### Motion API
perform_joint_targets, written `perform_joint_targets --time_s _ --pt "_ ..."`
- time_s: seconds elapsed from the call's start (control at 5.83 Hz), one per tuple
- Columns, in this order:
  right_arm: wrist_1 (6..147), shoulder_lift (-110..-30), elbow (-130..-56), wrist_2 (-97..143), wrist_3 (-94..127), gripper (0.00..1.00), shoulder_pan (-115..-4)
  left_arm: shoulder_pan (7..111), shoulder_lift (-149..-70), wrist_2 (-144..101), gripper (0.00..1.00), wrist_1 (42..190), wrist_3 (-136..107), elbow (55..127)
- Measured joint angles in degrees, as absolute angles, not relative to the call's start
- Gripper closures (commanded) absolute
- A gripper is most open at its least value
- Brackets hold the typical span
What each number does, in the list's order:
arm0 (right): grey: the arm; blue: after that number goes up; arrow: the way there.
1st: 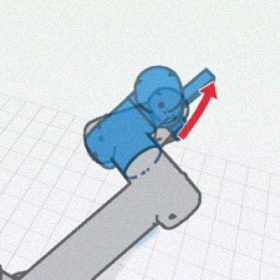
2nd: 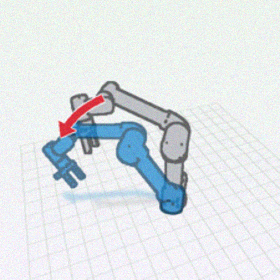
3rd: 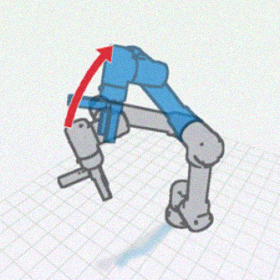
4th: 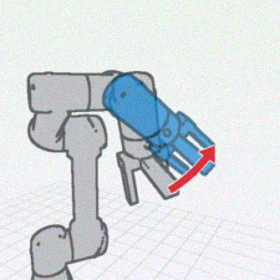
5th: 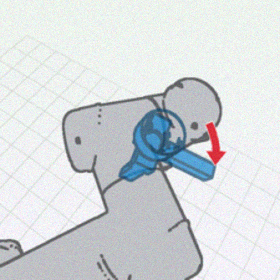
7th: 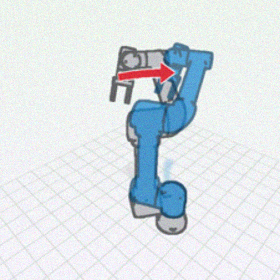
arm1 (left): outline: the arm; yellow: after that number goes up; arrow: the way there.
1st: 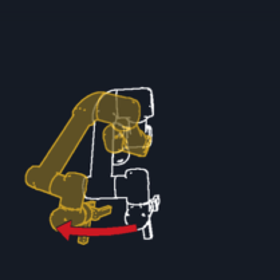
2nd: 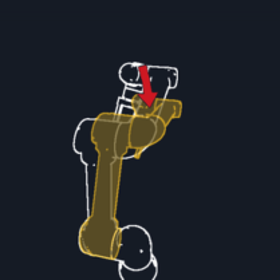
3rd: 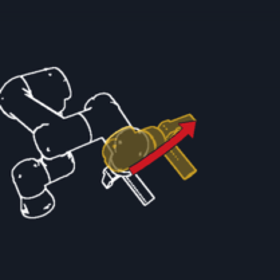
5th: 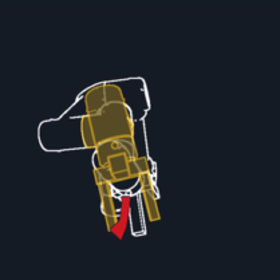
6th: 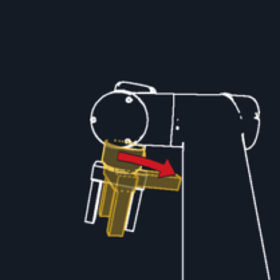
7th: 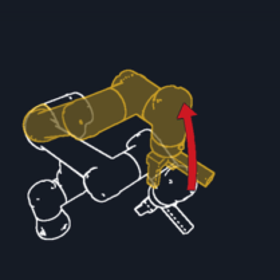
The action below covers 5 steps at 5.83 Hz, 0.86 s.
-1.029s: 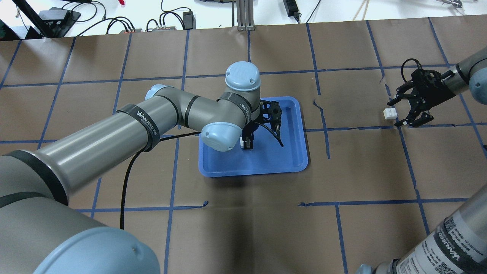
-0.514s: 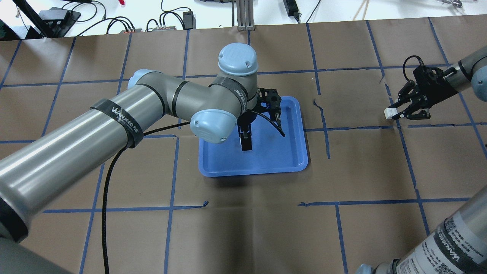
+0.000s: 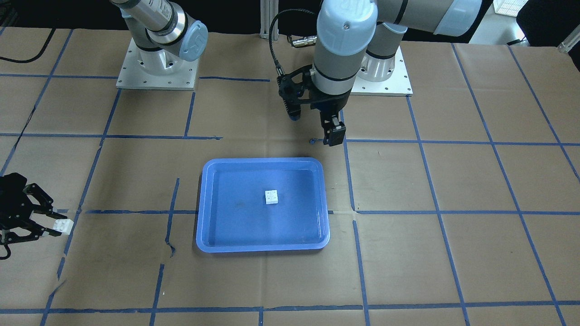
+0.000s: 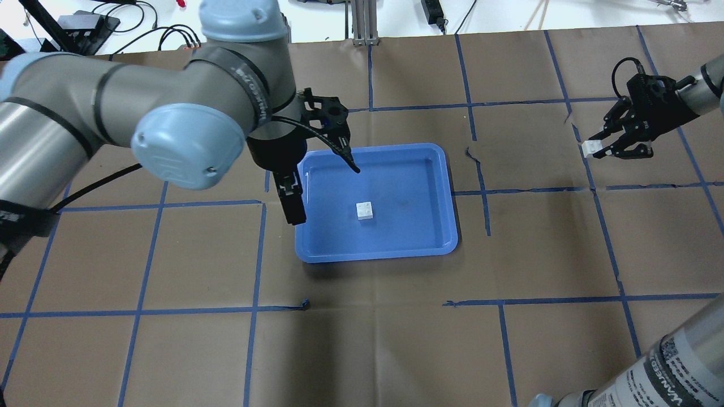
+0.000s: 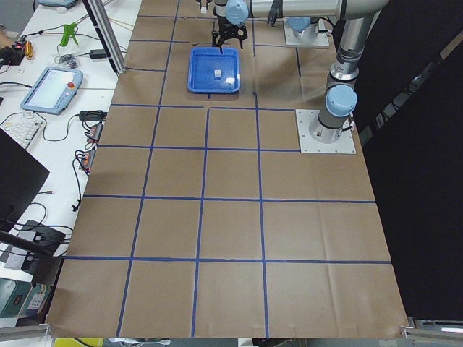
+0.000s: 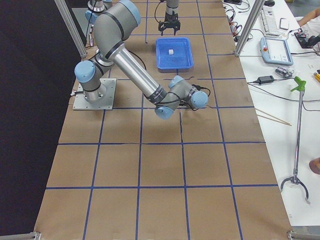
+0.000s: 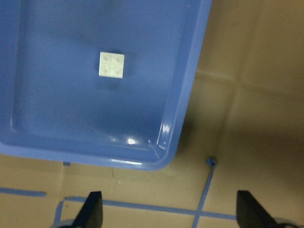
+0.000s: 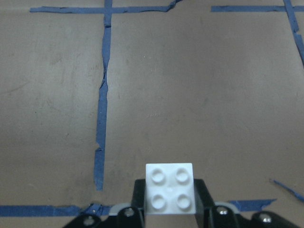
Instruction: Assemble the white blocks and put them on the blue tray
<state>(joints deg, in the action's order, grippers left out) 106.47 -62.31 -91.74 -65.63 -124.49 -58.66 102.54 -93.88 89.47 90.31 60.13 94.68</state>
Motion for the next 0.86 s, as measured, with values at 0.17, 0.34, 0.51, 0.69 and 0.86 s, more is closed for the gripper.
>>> perform_joint_targets --time_s 0.17,0.34,0.51,0.69,0.86 --pt "105.02 -64.88 -91.65 -65.39 -123.85 0.73 -61.33 99.23 -90.85 89.18 0.01 92.55 59.44 94.72" --pt "103.41 -67.54 -91.83 -65.12 -122.24 0.72 -64.84 96.35 -89.43 89.21 0.01 93.34 57.56 94.60" --pt "102.88 -69.26 -92.41 -64.16 -119.37 0.72 -68.76 94.55 -88.42 89.42 0.01 93.54 53.26 94.56" --pt "102.77 -70.28 -93.32 -62.11 -115.70 0.72 -73.12 93.60 -87.58 89.55 0.01 93.45 44.77 94.62" --pt "103.22 -70.88 -94.55 -59.56 -111.52 0.72 -77.60 93.09 -86.70 90.53 0.01 93.29 35.48 94.70"
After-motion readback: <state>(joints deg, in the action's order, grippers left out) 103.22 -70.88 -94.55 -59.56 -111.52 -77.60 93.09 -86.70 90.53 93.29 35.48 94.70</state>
